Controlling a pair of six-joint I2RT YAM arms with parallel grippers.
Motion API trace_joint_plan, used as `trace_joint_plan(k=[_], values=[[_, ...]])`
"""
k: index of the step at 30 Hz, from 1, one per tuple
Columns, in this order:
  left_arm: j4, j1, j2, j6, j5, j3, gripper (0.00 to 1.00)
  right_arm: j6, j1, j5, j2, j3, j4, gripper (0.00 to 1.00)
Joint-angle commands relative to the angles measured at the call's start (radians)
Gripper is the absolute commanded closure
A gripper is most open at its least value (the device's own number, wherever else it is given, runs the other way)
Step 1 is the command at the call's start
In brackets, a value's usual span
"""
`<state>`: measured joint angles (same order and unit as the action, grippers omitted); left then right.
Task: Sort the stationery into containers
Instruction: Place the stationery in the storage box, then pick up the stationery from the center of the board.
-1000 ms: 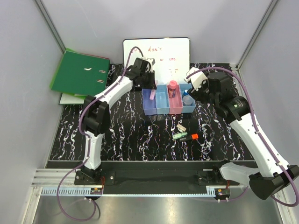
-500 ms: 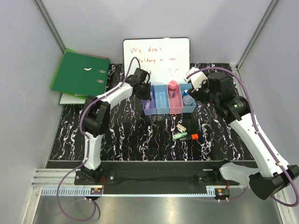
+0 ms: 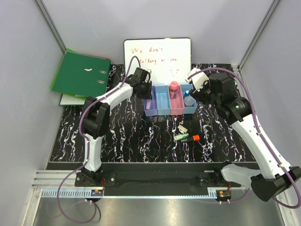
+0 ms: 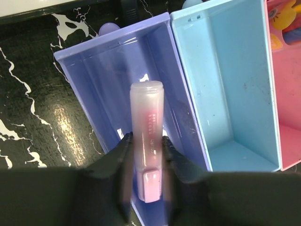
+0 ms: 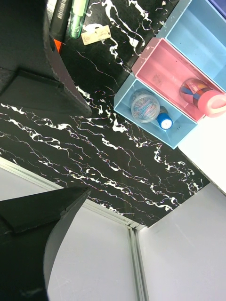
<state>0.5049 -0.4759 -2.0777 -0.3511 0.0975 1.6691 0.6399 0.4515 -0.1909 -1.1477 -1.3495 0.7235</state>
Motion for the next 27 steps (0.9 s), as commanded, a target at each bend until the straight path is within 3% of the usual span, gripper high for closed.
trace_joint_plan(k=[1, 6, 9, 10, 11, 16, 17, 20, 27], values=[[-0.048, 0.006, 0.025, 0.007, 0.019, 0.038, 0.66, 0.003, 0.001, -0.015, 0.009, -0.022, -0.026, 0.31], [-0.046, 0.006, 0.018, 0.006, 0.021, 0.05, 0.57, 0.001, 0.0, -0.016, 0.011, -0.022, -0.026, 0.31], [-0.048, 0.006, 0.016, 0.008, 0.027, 0.049, 0.58, 0.001, 0.0, -0.019, 0.014, -0.022, -0.026, 0.31], [-0.048, 0.006, 0.016, 0.011, 0.024, 0.049, 0.71, 0.003, 0.0, -0.019, 0.014, -0.025, -0.026, 0.31], [-0.048, 0.006, 0.018, 0.011, 0.022, 0.049, 0.76, 0.003, 0.0, -0.019, 0.014, -0.026, -0.026, 0.31], [-0.049, 0.006, 0.053, 0.026, 0.041, 0.066, 0.82, 0.003, 0.0, -0.025, 0.019, -0.019, -0.026, 0.31], [-0.052, 0.006, 0.063, 0.032, 0.051, 0.067, 0.94, 0.004, 0.001, -0.025, 0.02, -0.017, -0.026, 0.31], [-0.058, 0.002, 0.119, 0.073, 0.08, 0.06, 1.0, 0.01, 0.0, -0.038, 0.029, -0.008, -0.024, 0.31], [-0.049, -0.105, 0.31, 0.486, 0.148, -0.095, 1.0, 0.034, -0.001, -0.09, 0.066, 0.026, -0.026, 0.31]])
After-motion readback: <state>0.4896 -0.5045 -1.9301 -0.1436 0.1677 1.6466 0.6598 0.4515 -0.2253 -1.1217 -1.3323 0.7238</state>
